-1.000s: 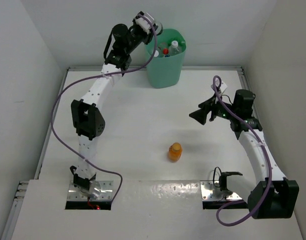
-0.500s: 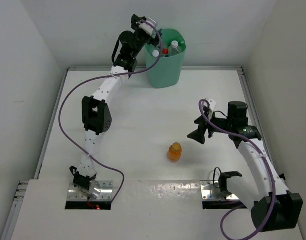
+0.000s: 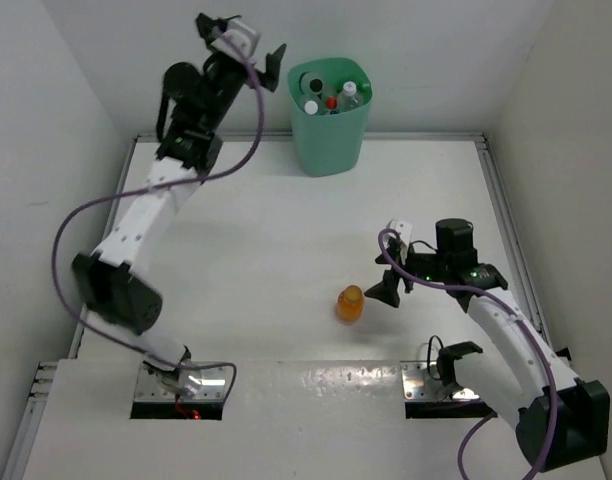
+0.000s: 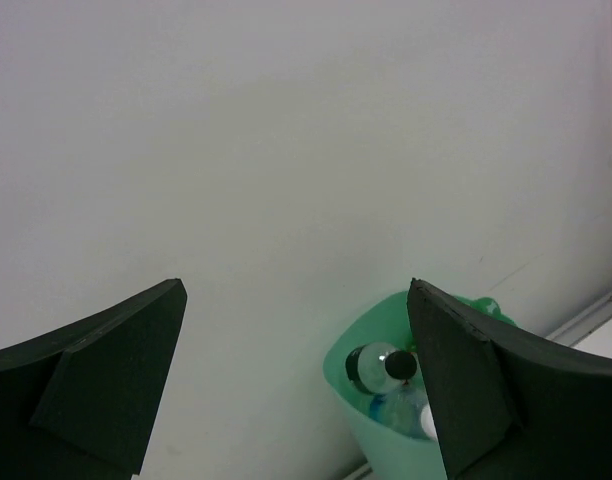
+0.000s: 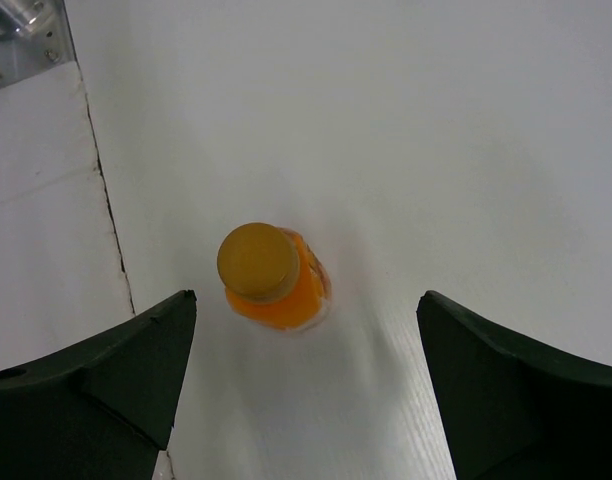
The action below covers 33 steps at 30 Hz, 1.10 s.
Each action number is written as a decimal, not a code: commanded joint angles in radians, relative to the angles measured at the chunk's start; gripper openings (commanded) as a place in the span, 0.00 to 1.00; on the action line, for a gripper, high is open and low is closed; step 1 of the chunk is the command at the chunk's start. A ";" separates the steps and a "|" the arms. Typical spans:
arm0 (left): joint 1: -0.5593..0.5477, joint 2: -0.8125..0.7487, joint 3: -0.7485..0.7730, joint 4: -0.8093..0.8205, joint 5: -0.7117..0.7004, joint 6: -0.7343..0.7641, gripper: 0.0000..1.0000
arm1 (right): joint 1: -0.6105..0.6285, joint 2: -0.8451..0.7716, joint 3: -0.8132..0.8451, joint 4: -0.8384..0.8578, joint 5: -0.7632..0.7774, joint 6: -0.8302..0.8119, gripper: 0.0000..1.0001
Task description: Put the plastic bottles in the bin
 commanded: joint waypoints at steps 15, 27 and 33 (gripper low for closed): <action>-0.010 -0.442 -0.447 -0.132 0.017 -0.006 1.00 | 0.213 0.168 -0.041 0.212 0.012 -0.116 0.90; -0.020 -0.462 -0.530 -0.141 0.026 -0.046 1.00 | 0.241 0.202 -0.133 0.403 0.072 -0.098 0.66; -0.020 -0.481 -0.571 -0.141 0.026 -0.046 1.00 | 0.257 0.217 -0.102 0.475 0.067 -0.060 0.59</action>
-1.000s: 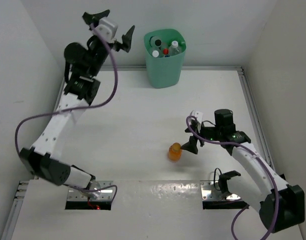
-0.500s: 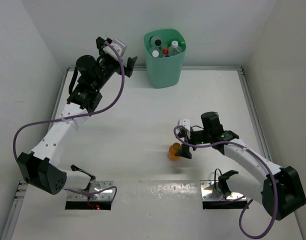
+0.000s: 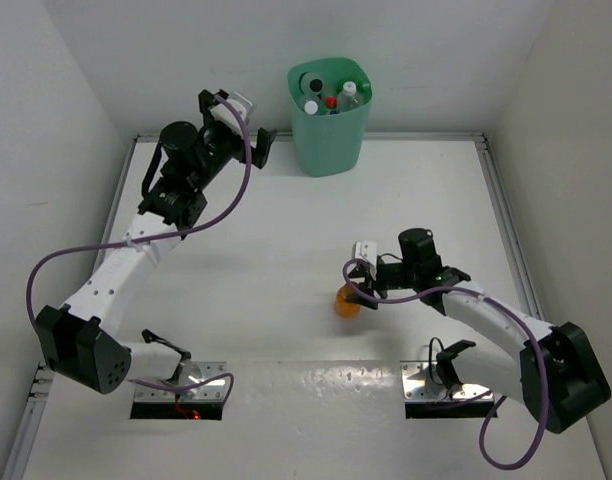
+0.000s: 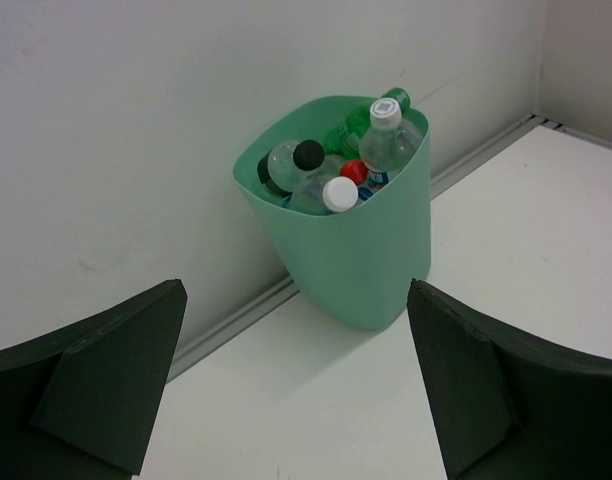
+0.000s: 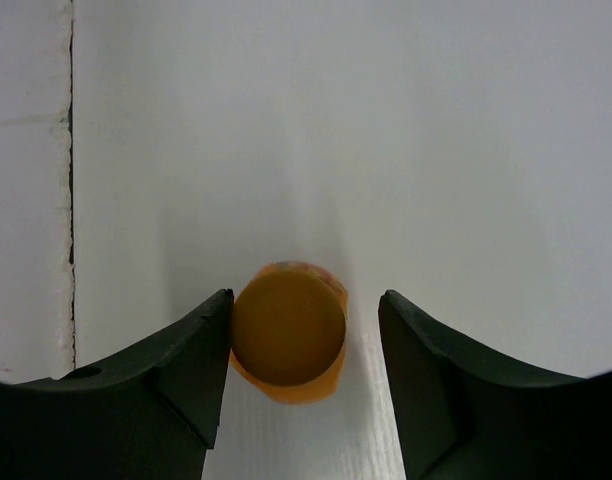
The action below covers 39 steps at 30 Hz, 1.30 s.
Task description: Put the plastic bottles in the bin
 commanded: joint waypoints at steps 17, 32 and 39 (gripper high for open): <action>-0.008 -0.070 -0.037 0.030 0.017 -0.017 1.00 | 0.002 0.036 0.325 0.131 0.007 0.059 0.01; -0.027 -0.033 -0.049 0.041 0.008 -0.051 1.00 | -0.111 0.739 1.334 0.867 0.395 0.195 0.00; -0.027 -0.015 -0.058 0.032 -0.012 -0.079 1.00 | -0.170 1.168 1.812 0.806 0.435 0.185 0.00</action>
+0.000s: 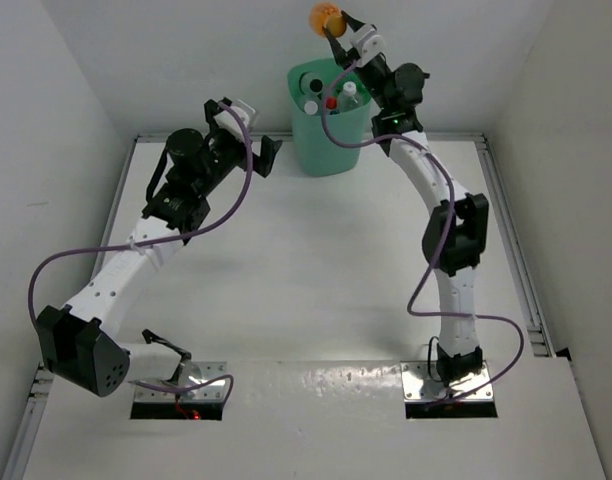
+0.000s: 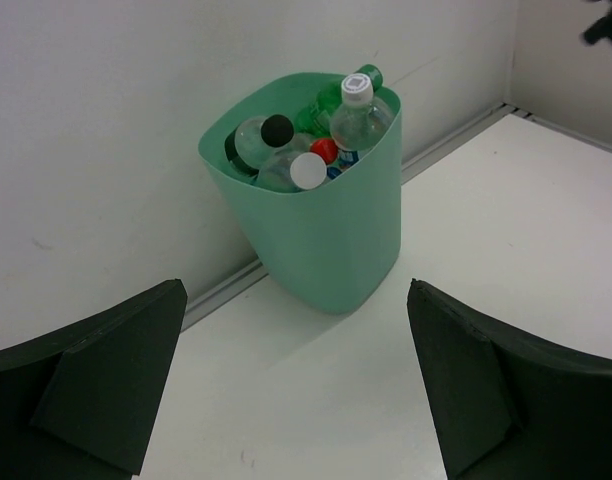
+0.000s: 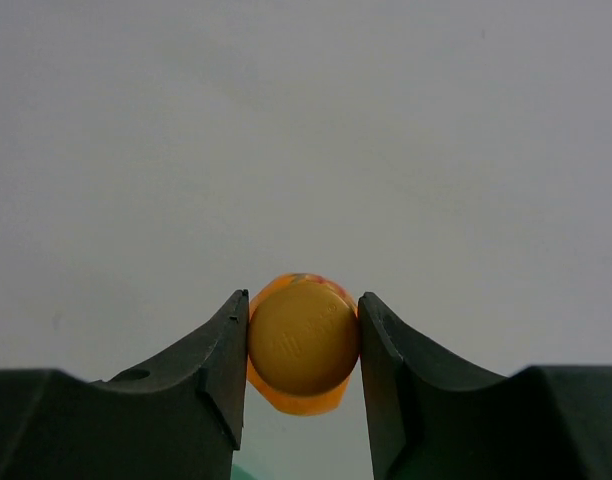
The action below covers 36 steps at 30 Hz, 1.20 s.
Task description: Put the plastic bottles in the bin
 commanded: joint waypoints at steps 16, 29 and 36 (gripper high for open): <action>0.014 0.022 0.013 -0.010 -0.083 -0.068 1.00 | -0.071 0.118 0.177 -0.090 0.009 0.111 0.85; 0.203 0.082 0.308 -0.597 -0.150 -0.200 1.00 | -0.279 -0.543 -0.368 -0.530 -0.001 0.341 0.88; 0.286 0.036 0.257 -0.642 -0.187 -0.246 1.00 | -0.492 -0.919 -0.789 -0.774 -0.028 0.280 0.91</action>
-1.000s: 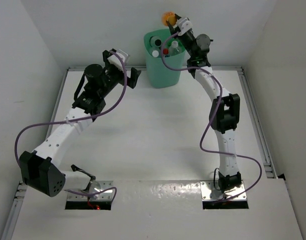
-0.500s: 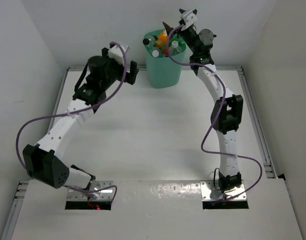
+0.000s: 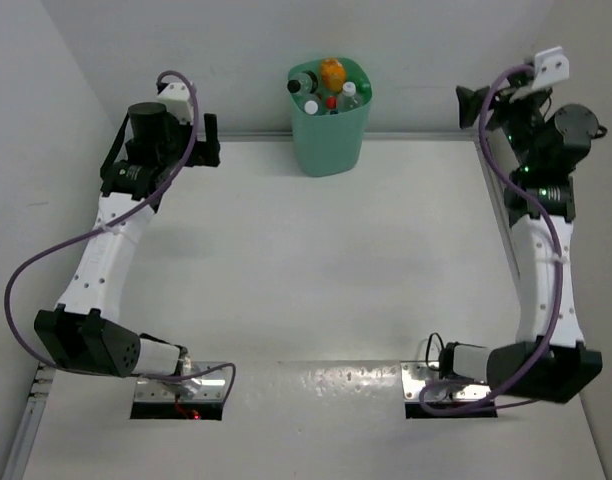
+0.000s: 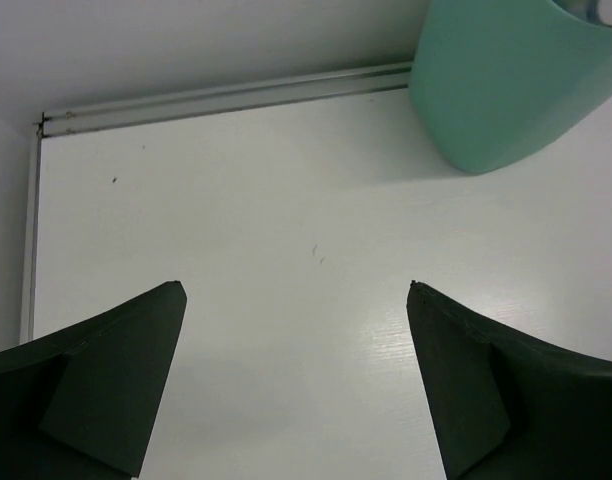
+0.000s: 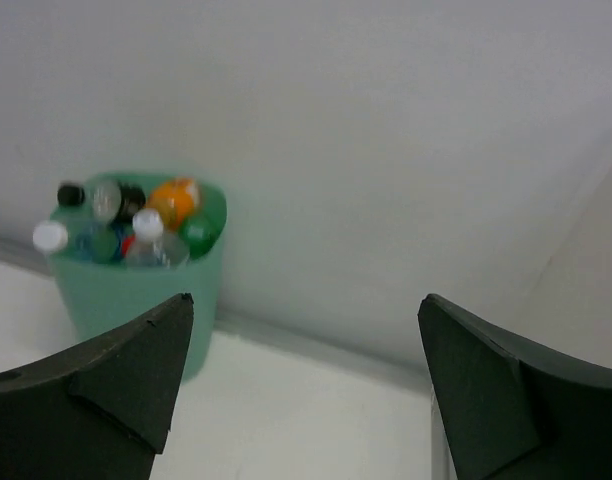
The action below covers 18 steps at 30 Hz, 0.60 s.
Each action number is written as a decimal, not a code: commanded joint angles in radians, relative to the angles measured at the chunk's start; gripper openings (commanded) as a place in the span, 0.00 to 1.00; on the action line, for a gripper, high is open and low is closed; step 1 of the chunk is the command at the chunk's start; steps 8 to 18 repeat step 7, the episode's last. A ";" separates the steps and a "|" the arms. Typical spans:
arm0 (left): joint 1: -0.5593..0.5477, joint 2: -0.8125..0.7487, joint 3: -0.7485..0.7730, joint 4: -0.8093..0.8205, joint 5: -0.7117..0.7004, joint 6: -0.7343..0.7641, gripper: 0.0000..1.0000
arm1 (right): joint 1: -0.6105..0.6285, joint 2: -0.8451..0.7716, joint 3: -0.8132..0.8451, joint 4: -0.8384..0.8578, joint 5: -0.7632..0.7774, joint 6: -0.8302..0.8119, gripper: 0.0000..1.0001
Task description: Put the plastic bottles in the bin
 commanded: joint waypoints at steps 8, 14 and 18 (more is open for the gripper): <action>0.090 -0.006 0.032 -0.037 0.073 -0.092 1.00 | -0.175 -0.161 -0.245 -0.291 -0.054 0.046 0.95; 0.090 -0.006 0.032 -0.037 0.073 -0.092 1.00 | -0.175 -0.161 -0.245 -0.291 -0.054 0.046 0.95; 0.090 -0.006 0.032 -0.037 0.073 -0.092 1.00 | -0.175 -0.161 -0.245 -0.291 -0.054 0.046 0.95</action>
